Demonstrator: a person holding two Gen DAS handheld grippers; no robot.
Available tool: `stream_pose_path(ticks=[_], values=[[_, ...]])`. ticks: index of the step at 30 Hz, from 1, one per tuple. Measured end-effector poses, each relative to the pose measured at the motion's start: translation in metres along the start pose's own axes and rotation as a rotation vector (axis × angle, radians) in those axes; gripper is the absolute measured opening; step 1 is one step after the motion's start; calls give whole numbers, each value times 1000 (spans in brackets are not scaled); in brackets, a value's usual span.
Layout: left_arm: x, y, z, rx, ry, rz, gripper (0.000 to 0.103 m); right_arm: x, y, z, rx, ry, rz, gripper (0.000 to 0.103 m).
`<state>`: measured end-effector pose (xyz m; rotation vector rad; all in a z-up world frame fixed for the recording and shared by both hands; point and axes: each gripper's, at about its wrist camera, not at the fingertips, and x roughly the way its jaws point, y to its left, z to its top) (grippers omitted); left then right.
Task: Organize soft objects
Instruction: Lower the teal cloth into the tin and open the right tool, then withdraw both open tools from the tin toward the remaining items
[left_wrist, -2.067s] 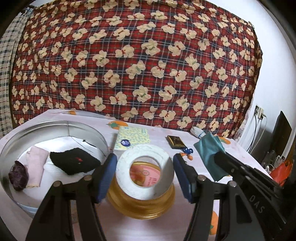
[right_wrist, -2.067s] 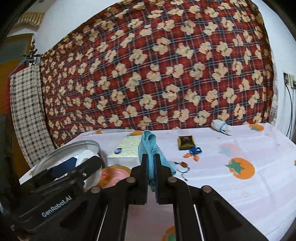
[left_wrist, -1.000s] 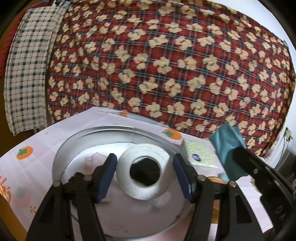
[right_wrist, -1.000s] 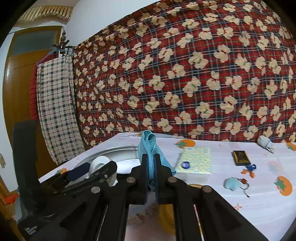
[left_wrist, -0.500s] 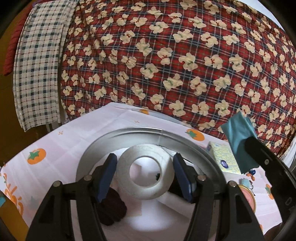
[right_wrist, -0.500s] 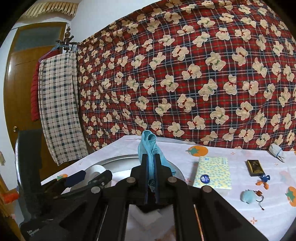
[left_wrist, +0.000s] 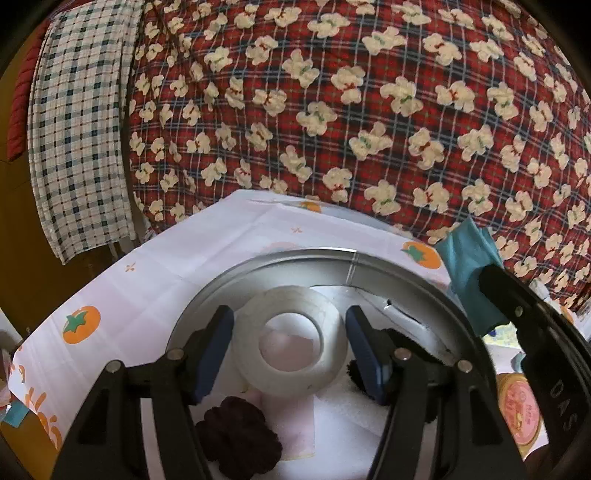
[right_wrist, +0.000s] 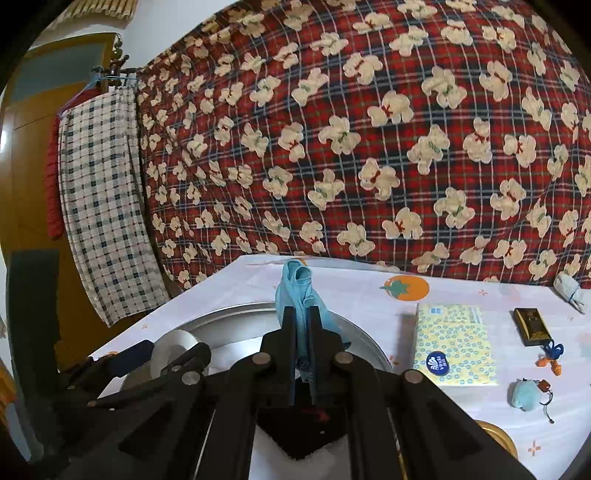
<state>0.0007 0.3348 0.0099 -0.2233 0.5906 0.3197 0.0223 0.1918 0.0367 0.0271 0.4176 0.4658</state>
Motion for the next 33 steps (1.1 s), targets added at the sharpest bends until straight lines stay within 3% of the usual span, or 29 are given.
stream_pose_path(ticks=[10, 16, 17, 19, 20, 21, 24, 26, 33], values=[[8, -3, 1, 23, 44, 47, 63, 25, -15, 3, 74, 84, 11, 7], [11, -7, 1, 42, 63, 69, 64, 33, -15, -2, 90, 121, 71, 7], [11, -7, 1, 45, 68, 69, 69, 34, -16, -4, 98, 126, 89, 11], [11, -9, 2, 48, 71, 78, 81, 34, -17, -7, 110, 122, 105, 31], [9, -10, 2, 50, 60, 85, 93, 31, -18, -10, 113, 105, 104, 50], [6, -11, 2, 54, 44, 94, 103, 26, -21, -10, 123, 75, 107, 62], [-2, -14, -1, 63, -11, 130, 102, 0, -27, -13, 110, -92, 45, 85], [-2, -17, -2, 82, -23, 150, 102, -12, -26, -16, 67, -152, -9, 85], [-7, -21, -3, 108, -69, 191, 102, -19, -38, -19, 102, -172, -66, 85]])
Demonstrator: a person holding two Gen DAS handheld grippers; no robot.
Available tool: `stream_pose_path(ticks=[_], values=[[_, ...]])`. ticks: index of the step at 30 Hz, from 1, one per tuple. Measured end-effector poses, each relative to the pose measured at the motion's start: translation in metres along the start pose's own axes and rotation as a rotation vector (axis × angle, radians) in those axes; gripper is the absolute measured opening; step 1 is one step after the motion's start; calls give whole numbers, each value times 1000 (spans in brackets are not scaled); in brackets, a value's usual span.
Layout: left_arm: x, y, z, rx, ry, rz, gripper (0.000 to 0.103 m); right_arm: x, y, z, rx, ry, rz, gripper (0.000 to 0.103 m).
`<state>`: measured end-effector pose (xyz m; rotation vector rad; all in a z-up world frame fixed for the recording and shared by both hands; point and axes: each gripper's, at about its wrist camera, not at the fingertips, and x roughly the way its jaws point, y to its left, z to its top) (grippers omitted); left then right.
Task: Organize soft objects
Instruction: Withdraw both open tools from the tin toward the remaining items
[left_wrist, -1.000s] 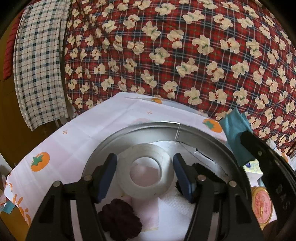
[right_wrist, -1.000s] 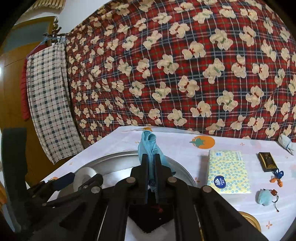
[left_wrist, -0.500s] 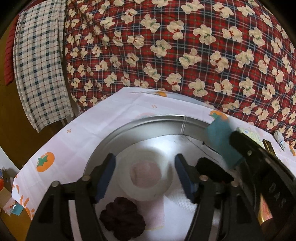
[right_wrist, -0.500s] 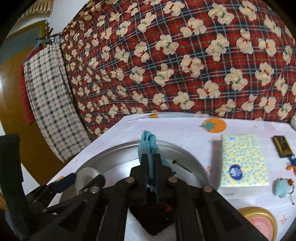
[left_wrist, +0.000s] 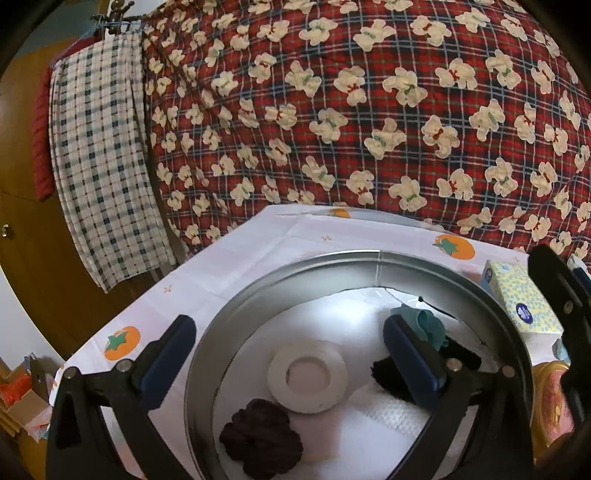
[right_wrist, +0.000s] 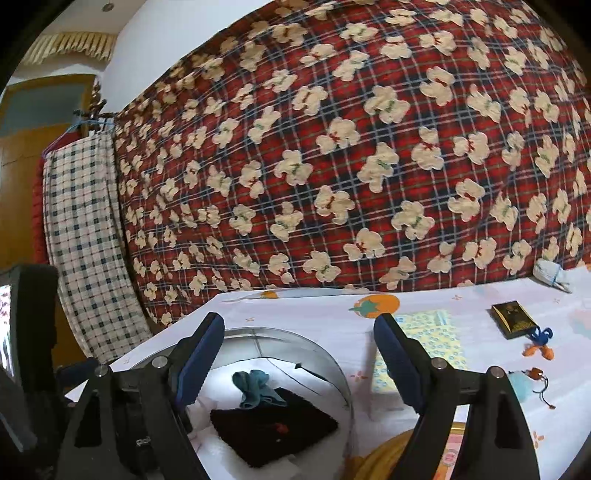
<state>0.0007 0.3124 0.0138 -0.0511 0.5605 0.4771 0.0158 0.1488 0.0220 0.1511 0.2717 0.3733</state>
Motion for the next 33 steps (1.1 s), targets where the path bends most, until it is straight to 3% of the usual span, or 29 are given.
stream_pose_path(ticks=[5, 10, 14, 17, 26, 33], values=[[-5, 3, -2, -16, -35, 6, 102, -3, -15, -2, 54, 7, -37, 85], [-22, 8, -9, -69, -138, 4, 102, -7, -19, -4, 50, 4, -53, 85], [-31, 19, -15, -182, -151, -109, 103, -13, -16, -6, -2, -12, -74, 85], [-32, 18, -19, -217, -137, -151, 102, -17, -14, -7, -43, -23, -96, 85], [-44, 3, -32, -159, -190, -68, 102, -26, -24, -9, -82, -35, -167, 85], [-50, -8, -41, -138, -203, -76, 102, -34, -37, -10, -66, -30, -174, 85]])
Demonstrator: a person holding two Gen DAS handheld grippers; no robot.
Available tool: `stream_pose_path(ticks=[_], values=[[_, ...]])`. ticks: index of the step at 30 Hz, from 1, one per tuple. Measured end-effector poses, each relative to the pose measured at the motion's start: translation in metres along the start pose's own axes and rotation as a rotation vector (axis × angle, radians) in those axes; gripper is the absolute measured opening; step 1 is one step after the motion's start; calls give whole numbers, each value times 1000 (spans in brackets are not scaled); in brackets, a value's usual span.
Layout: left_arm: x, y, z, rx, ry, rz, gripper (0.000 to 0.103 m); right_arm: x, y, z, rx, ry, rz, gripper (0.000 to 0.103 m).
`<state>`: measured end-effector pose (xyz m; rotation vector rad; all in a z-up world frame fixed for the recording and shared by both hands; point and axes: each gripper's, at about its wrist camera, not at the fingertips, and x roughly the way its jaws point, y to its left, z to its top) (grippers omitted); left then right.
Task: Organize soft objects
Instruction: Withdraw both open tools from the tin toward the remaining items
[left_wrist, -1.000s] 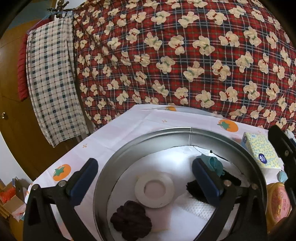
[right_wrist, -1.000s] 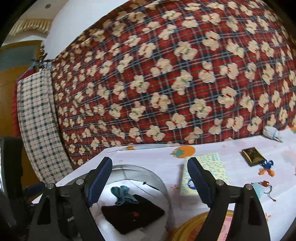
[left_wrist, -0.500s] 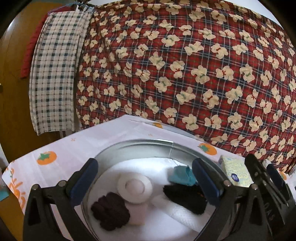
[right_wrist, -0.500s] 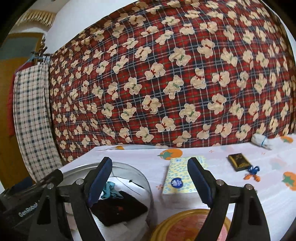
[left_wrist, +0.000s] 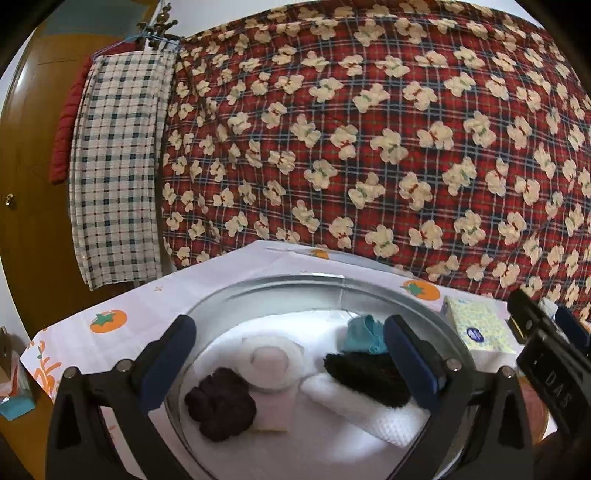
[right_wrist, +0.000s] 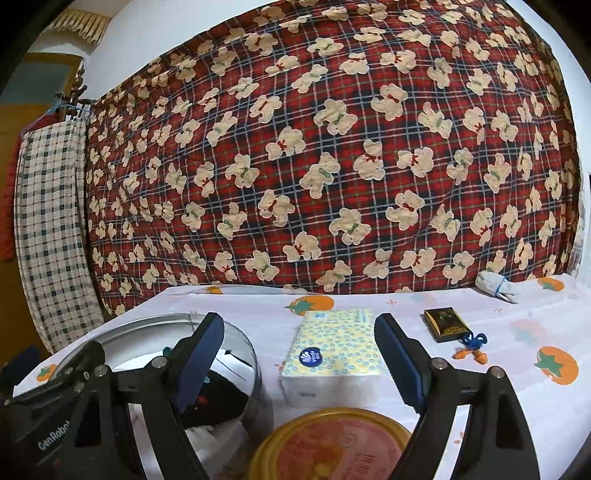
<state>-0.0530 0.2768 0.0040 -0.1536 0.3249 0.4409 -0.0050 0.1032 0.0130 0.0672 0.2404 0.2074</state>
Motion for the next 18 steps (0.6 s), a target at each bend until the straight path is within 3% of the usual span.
stream_pose_path(ticks=[18], values=[[-12, -29, -11, 56, 37, -53, 102, -19, -30, -5, -29, 10, -45, 85]])
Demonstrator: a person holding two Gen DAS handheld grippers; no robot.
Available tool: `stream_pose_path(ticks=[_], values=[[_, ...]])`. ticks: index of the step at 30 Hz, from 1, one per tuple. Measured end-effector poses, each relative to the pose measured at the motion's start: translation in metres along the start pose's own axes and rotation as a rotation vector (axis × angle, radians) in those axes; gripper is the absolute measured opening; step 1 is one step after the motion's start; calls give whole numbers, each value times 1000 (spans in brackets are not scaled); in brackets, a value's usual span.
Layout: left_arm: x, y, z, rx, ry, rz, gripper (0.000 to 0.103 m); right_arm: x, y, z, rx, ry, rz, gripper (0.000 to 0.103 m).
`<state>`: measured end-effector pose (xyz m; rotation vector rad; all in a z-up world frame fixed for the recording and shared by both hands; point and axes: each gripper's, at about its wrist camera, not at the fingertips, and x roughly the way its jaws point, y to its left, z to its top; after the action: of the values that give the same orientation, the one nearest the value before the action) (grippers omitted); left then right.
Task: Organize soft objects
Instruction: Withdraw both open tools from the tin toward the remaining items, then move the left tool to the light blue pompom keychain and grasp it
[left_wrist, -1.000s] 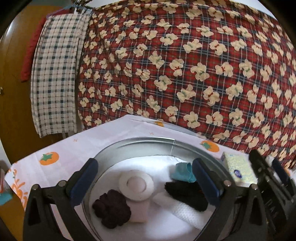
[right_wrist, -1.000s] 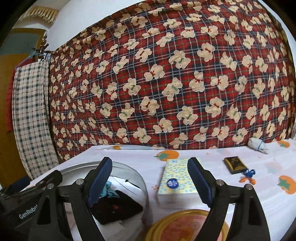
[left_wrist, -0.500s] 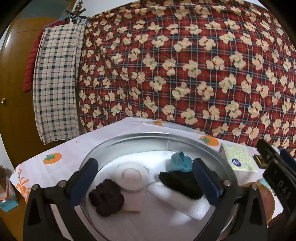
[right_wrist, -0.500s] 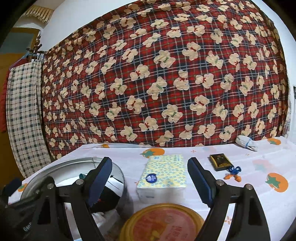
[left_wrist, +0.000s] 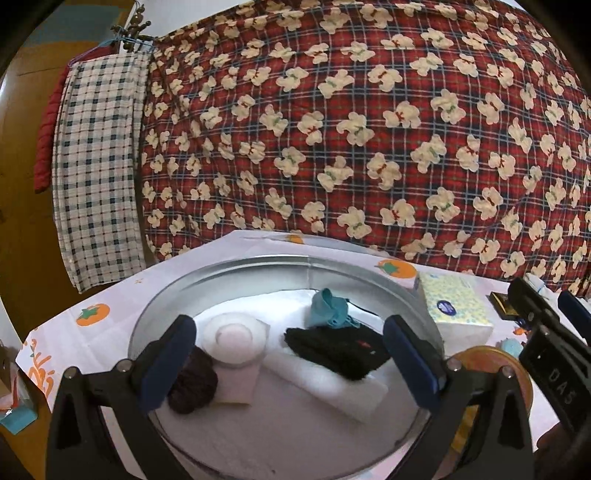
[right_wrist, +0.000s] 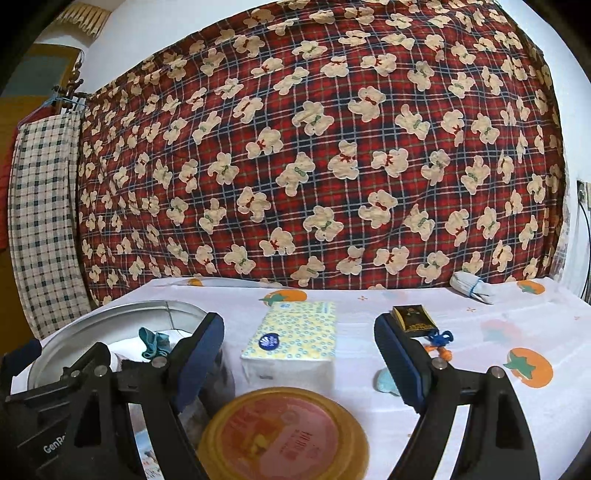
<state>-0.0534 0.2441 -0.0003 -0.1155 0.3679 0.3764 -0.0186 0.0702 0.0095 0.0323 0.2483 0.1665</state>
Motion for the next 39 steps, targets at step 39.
stream_pose_path(ticks=[39], values=[[-29, -138, -17, 162, 60, -318, 102, -34, -194, 0, 118, 59, -281, 85]])
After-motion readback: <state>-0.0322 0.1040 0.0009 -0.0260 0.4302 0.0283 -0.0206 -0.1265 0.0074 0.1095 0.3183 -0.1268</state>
